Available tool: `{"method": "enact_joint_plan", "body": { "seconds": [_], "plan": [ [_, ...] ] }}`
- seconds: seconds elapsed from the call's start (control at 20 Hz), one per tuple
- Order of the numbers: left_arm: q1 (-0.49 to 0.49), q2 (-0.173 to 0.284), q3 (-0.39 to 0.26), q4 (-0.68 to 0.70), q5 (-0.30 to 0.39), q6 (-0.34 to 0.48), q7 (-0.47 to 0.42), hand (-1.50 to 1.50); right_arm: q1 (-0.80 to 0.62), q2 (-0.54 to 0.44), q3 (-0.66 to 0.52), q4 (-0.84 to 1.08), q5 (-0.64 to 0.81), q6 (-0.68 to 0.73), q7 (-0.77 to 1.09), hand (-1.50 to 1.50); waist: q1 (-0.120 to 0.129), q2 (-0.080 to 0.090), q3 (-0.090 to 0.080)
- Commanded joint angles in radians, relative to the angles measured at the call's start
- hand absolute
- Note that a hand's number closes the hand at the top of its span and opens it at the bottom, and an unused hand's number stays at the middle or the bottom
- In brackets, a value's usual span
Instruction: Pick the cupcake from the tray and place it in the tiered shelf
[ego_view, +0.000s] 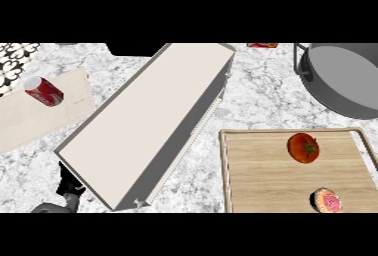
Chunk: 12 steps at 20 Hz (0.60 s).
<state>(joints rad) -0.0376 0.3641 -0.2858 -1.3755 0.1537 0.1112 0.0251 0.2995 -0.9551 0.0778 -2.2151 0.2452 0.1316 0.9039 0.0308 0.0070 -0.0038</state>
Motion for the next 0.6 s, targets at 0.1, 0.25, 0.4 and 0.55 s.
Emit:
{"method": "enact_joint_plan", "body": {
  "seconds": [0.1,0.25,0.4,0.55],
  "plan": [
    [-0.013,-0.001,0.013,0.004,-0.012,-0.022,0.011,0.00,-0.206,0.147,0.266,0.058,0.101,0.052,0.251,-1.50,-0.002,-0.002,0.003],
    [-0.056,-0.019,0.015,0.025,-0.016,-0.026,0.030,0.00,-0.338,0.207,0.305,0.117,0.096,0.104,0.369,-1.50,0.001,-0.001,0.002],
    [-0.024,-0.018,0.026,0.042,-0.030,-0.025,-0.004,0.00,-0.278,0.237,0.345,0.120,0.159,0.091,0.365,-1.50,-0.023,-0.006,0.003],
    [-0.023,-0.035,0.040,0.082,-0.035,-0.027,-0.029,0.00,-0.292,0.290,0.375,0.150,0.209,0.084,0.380,-1.50,-0.028,-0.006,0.003]
  ]
}}
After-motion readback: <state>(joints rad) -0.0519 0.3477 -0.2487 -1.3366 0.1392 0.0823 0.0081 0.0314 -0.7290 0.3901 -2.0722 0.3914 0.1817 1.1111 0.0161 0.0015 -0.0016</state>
